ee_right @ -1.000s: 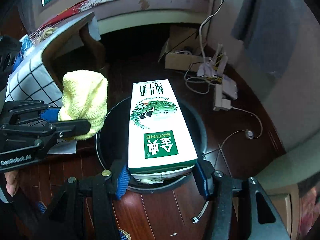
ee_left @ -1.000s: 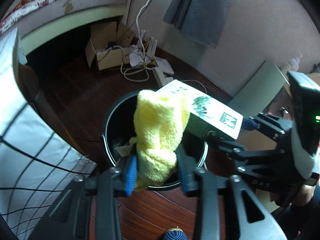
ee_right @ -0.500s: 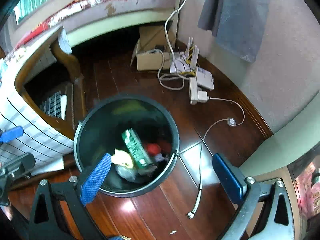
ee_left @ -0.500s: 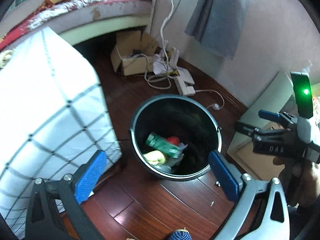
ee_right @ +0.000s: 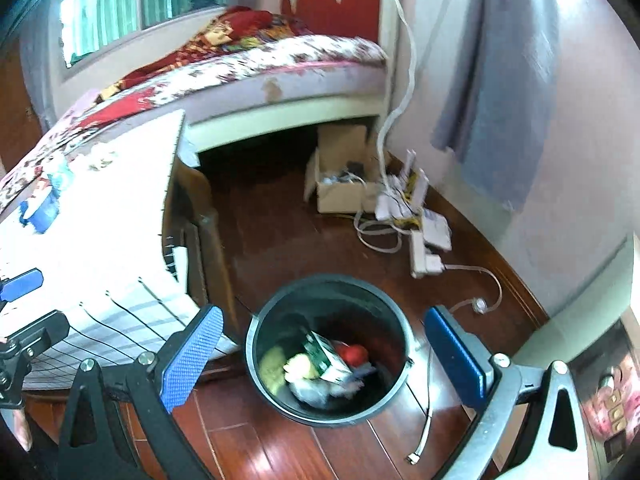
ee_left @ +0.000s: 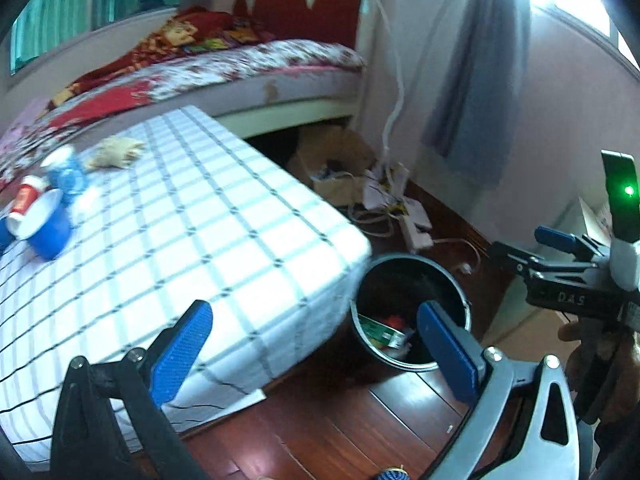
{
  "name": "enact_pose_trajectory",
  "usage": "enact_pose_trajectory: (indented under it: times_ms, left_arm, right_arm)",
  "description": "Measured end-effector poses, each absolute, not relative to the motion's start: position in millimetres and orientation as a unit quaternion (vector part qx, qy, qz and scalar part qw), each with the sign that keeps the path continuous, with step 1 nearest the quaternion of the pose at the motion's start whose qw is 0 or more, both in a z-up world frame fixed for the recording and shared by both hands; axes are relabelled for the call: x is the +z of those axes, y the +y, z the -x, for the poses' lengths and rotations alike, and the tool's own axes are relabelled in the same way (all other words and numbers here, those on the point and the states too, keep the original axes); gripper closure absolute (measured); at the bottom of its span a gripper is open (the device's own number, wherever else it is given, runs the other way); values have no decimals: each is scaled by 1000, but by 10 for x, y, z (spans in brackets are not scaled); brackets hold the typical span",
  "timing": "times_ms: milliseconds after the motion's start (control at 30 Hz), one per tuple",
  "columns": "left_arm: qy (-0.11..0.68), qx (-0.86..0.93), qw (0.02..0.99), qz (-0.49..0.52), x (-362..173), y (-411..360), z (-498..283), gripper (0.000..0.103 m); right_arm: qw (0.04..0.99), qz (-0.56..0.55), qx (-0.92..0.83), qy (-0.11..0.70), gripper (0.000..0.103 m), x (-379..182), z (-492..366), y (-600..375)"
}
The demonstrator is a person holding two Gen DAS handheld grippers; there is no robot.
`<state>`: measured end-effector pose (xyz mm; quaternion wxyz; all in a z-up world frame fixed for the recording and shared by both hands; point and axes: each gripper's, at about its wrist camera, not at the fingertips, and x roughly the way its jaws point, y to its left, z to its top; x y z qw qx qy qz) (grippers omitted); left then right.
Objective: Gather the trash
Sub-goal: 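Move both tools from the bin back to the table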
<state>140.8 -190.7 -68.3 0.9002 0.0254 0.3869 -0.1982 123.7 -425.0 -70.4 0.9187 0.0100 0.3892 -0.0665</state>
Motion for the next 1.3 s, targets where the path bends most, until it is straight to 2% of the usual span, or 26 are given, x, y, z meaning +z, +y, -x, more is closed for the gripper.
enact_pose_trajectory:
  times_ms: [400,1300]
  left_arm:
    - [371,-99,923,14,-624,-823,-1570,1]
    - [382,59,919,75,-881,1162,-1838,2]
  right_arm:
    - [926,29,30,375,1,-521,-1671,-2998]
    - [897,110,187,384,1,-769,-2550,-598]
